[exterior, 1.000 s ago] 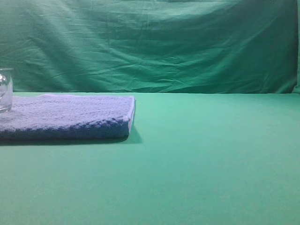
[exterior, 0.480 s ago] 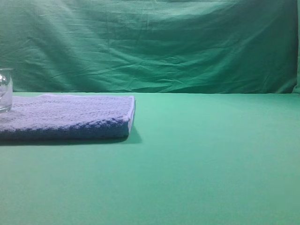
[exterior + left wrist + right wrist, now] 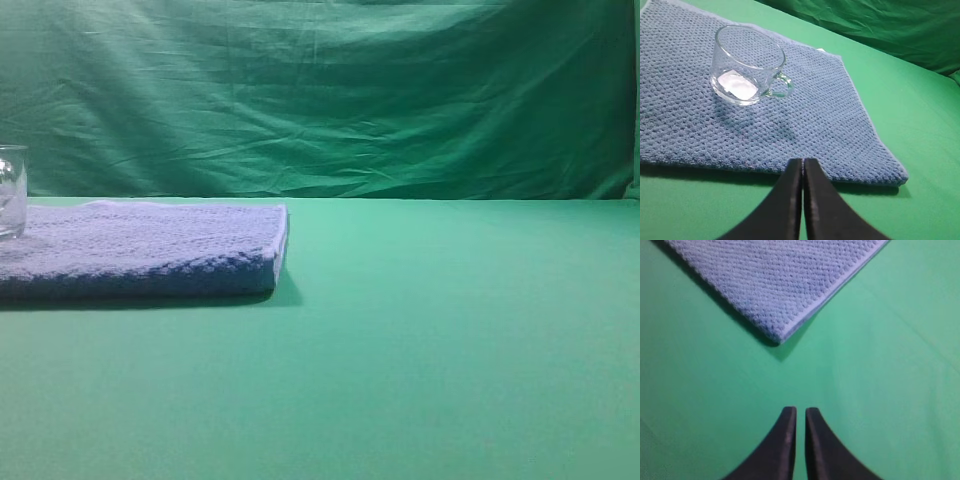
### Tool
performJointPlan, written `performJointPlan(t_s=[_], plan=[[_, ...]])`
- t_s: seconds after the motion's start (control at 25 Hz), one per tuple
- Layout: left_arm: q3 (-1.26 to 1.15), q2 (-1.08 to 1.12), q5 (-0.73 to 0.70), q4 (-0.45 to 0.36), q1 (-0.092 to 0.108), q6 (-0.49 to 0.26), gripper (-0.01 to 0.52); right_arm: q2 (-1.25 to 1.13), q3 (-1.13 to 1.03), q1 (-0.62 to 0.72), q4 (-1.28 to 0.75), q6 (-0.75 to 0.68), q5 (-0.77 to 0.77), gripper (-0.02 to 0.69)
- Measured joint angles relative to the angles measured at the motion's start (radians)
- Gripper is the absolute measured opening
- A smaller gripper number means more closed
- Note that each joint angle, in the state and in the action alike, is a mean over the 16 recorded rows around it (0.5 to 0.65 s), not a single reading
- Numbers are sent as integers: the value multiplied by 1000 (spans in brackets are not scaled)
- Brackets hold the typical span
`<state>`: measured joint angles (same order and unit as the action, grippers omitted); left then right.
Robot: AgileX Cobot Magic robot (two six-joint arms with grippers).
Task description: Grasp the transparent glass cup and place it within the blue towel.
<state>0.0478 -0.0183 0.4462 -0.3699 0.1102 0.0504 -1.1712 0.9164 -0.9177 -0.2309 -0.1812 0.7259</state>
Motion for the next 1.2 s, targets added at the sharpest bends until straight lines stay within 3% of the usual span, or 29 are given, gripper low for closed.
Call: performJointPlan(t_s=[0.28,0.56,1.2], plan=[[0,0,0,0,0,0,0,180,-140,77,3,-12,-193,61],[0,0,0,0,0,0,0,445,-311,245,15,-14,-325,61],[0,0,0,0,0,0,0,1077,-725,670,34,-15,-352,61]])
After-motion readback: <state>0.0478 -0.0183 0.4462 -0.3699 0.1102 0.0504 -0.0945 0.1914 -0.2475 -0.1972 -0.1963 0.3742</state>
